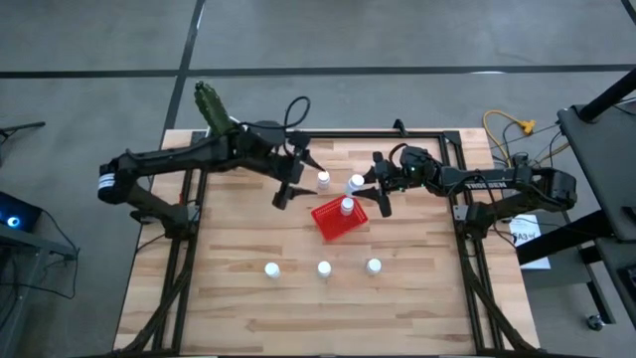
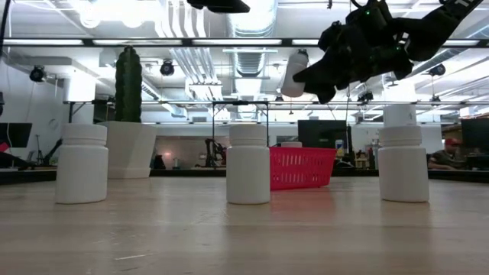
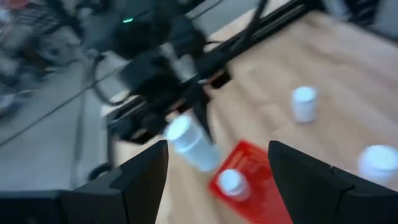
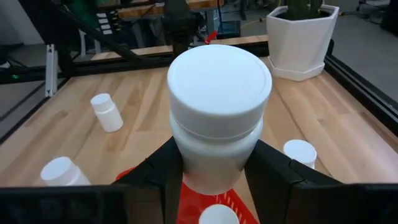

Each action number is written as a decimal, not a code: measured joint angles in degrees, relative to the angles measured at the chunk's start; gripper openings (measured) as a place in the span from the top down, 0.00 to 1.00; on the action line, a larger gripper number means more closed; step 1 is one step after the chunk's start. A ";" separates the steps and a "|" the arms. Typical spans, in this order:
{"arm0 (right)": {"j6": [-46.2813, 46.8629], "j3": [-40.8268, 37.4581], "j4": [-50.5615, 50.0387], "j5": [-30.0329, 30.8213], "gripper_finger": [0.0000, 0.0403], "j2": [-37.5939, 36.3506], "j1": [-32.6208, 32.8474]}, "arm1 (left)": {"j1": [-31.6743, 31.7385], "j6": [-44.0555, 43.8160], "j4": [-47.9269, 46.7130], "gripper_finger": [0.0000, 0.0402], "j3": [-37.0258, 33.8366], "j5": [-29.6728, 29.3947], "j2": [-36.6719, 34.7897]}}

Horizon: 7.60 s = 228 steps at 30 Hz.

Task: Pick and place pill bottles into a basket
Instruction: Put the white pill bottle into the red bin

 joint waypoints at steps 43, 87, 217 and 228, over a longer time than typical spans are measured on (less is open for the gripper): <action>-2.07 0.02 4.17 -4.09 0.67 2.35 4.21 | 1.08 -0.12 0.26 0.36 12.73 18.37 16.95; -3.50 0.00 6.07 -4.04 0.67 4.59 4.19 | 1.44 -21.64 2.90 0.36 12.18 7.05 22.25; -3.24 -0.02 4.11 7.28 0.32 4.39 3.56 | 4.14 -19.51 5.99 0.56 9.58 5.64 19.49; -5.10 -0.02 1.06 16.83 0.38 4.37 0.54 | 4.61 -19.34 4.16 0.56 6.94 2.66 17.81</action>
